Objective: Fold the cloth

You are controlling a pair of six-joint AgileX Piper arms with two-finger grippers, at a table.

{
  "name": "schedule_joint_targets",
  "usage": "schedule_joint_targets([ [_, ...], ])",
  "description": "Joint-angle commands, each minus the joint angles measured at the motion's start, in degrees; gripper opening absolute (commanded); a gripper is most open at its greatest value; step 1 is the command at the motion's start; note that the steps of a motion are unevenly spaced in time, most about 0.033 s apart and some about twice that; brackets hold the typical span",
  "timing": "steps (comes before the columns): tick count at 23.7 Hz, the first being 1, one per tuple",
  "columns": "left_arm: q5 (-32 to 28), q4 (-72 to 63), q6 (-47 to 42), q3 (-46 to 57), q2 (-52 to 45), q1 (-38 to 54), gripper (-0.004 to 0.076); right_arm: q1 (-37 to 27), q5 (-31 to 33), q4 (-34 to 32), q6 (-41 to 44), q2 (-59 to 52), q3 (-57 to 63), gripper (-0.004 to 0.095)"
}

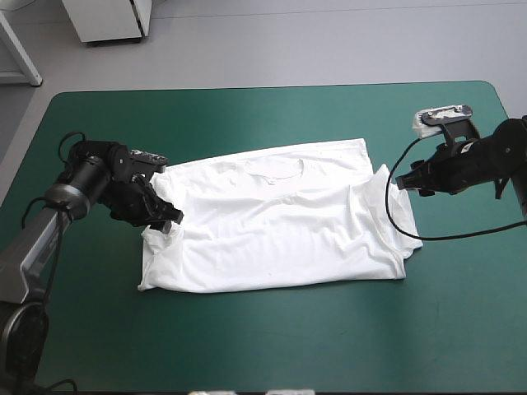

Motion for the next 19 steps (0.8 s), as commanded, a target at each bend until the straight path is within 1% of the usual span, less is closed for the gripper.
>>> schedule_joint_targets([
  [1, 0.44, 0.16, -0.63, -2.77, -8.80, -0.33, 0.0495, -0.35, -2.97, -2.33, 0.39, -0.04, -1.84, 0.0496],
  [7, -1.60, -0.06, -0.63, -3.83, -16.68, -0.33, 0.0495, -0.35, -3.12, -3.95, 1.93, 7.91, -1.84, 0.0497],
  [14, -1.07, -0.88, -0.63, -3.83, -17.28, -0.33, 0.0493, -0.35, -4.10, -5.89, 1.93, 19.60, -1.84, 0.0496],
  [19, -1.15, -0.93, -0.77, -3.83, -17.28, -0.33, 0.0493, -0.35, -4.83, -5.60, 1.93, 23.09, -1.84, 0.0496],
])
